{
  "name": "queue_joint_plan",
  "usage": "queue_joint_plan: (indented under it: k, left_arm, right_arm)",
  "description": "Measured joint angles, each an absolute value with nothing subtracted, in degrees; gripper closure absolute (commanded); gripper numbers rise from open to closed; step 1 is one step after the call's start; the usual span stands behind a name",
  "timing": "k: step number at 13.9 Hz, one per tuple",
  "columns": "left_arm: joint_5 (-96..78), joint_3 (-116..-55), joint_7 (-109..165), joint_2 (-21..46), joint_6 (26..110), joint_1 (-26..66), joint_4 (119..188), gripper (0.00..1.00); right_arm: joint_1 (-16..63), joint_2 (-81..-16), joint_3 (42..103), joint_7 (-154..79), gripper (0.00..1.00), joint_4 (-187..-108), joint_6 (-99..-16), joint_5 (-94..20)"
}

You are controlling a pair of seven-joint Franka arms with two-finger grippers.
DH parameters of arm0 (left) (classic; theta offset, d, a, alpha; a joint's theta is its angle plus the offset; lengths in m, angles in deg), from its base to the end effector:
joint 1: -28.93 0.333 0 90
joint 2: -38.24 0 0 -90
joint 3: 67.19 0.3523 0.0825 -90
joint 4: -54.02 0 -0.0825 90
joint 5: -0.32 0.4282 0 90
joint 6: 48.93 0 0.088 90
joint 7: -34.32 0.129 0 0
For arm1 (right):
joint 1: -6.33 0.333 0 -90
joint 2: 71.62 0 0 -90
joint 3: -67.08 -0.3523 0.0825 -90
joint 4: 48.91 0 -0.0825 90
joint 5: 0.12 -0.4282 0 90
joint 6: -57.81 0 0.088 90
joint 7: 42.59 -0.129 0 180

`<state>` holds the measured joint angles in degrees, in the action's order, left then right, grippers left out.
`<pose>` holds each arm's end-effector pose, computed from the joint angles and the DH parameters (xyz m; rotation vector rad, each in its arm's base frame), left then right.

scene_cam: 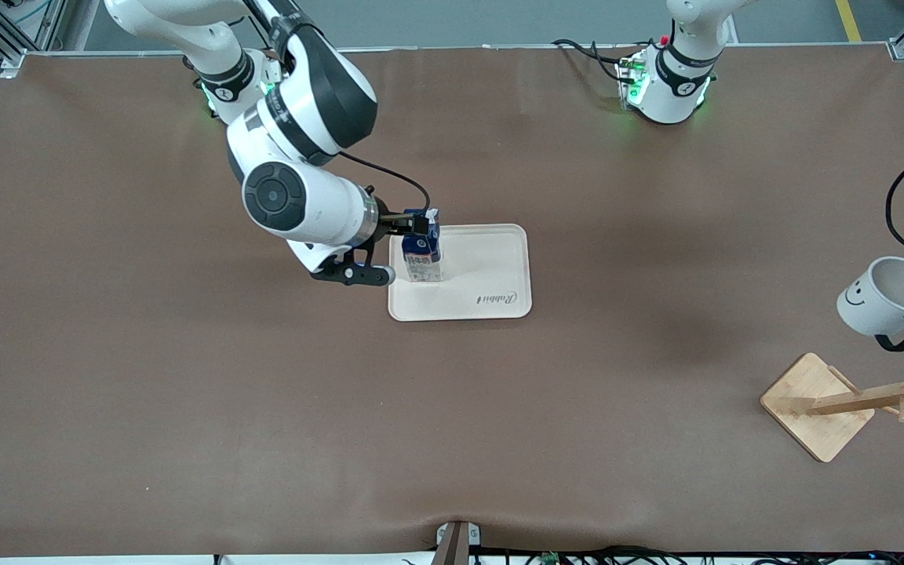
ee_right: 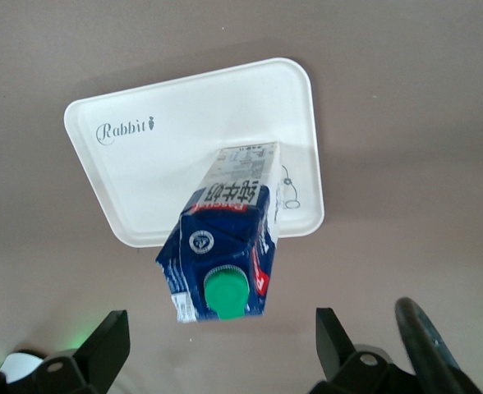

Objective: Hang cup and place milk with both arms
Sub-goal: 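Hang the mug on the stand while the right gripper grasps the carton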

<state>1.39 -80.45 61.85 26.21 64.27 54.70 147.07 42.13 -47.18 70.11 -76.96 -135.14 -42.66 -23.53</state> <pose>0.6739 0.1636 0.5169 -3.0843 0.4029 -0.2315 0.5766 0.4296 0.4110 -2.8774 0.1964 0.5133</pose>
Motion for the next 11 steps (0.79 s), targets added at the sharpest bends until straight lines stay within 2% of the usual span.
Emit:
queue_joint_plan:
  k: [3,11]
  left_arm:
    - [1.4,-80.7,61.8,25.1,64.3,54.5,145.4,1.00]
    - [0.1,-80.6,63.5,24.1,64.2,56.4,145.3,1.00]
  right_arm:
    - [44.3,-47.1,70.1,-76.5,0.00,-139.1,-47.7,-23.5]
    - [46.1,-47.1,70.2,-75.5,0.00,-142.7,-51.3,-23.4]
